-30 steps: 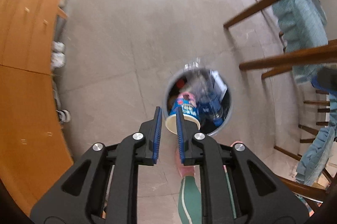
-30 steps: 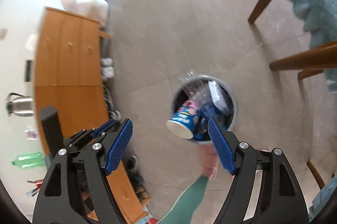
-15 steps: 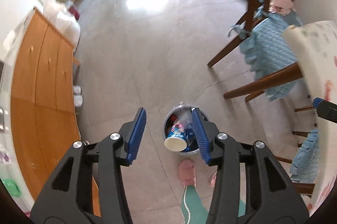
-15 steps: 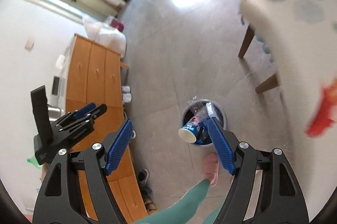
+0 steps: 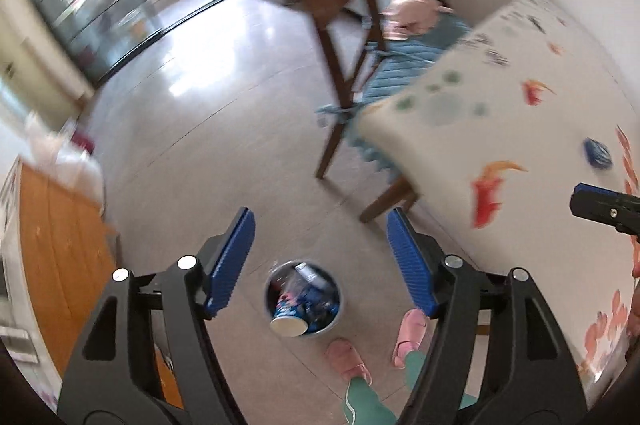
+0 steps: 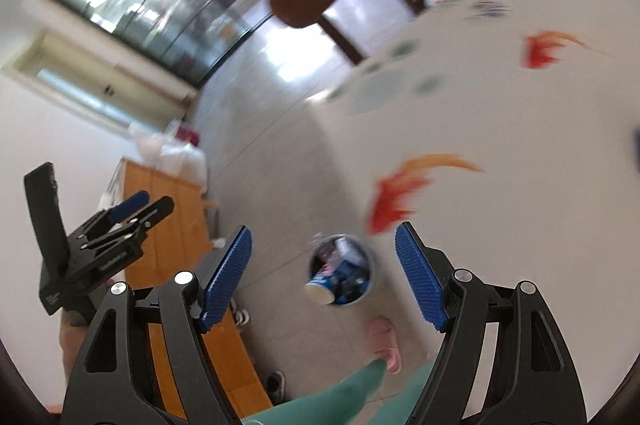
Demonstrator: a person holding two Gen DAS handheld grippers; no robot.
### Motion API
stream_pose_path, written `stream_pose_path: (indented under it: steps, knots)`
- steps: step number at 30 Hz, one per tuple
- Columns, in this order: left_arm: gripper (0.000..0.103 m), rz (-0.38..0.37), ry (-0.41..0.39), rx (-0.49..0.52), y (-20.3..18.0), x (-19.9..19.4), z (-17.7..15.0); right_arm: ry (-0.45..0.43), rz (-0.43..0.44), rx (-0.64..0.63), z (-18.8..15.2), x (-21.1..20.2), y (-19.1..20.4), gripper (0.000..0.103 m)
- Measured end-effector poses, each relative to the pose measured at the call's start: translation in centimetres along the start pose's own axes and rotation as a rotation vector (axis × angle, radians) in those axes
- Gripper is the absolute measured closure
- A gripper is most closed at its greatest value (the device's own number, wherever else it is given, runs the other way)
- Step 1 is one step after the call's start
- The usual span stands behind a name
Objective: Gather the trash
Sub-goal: 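Move the left tool back to the table toward the blue gum pack, then close the left tool on the blue gum pack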
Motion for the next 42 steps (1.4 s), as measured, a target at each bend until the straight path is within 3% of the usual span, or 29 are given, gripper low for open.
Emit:
stream_pose_path:
  steps: [6,12,20,25,31,42]
  knots:
    - [0.029,-0.123,-0.025,0.155,-10.4,-1.2,3.2,-0.085,-0.105,0.138,-0.4,-4.9,-8.9,0.028]
    - [0.028,-0.212,-0.045,0.319,-21.1,-2.0,5.6,-0.143,-0.210,0.268,-0.6,-9.8,-18.0,0.028]
    - [0.028,-0.329,-0.033,0.508,-34.1,-0.4,6.9,-0.192,-0.245,0.392,-1.2,-14.0,-26.3,0.028]
    - [0.027,-0.349,-0.006,0.689,-42.2,2.2,6.5,-0.198,-0.248,0.447,-1.8,-15.3,-30.2,0.028]
    - [0.026,-0.362,0.047,0.785,-48.0,4.8,6.1,-0.205,-0.240,0.515,-2.2,-16.0,-33.9,0.028]
    - [0.025,-0.335,0.115,0.947,-52.2,8.2,4.0,-0.220,-0.222,0.608,-3.5,-17.1,-38.1,0.028]
Point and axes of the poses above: each gripper's, at about its wrist camera, not at the fingertips, and x roughly the way its jaws point, y to its left, z to its top, the point moved 10 cm from there along x, roughly the way its jaws point, and after that the axes turned 3 degrees about z, right-handed, at the moved point
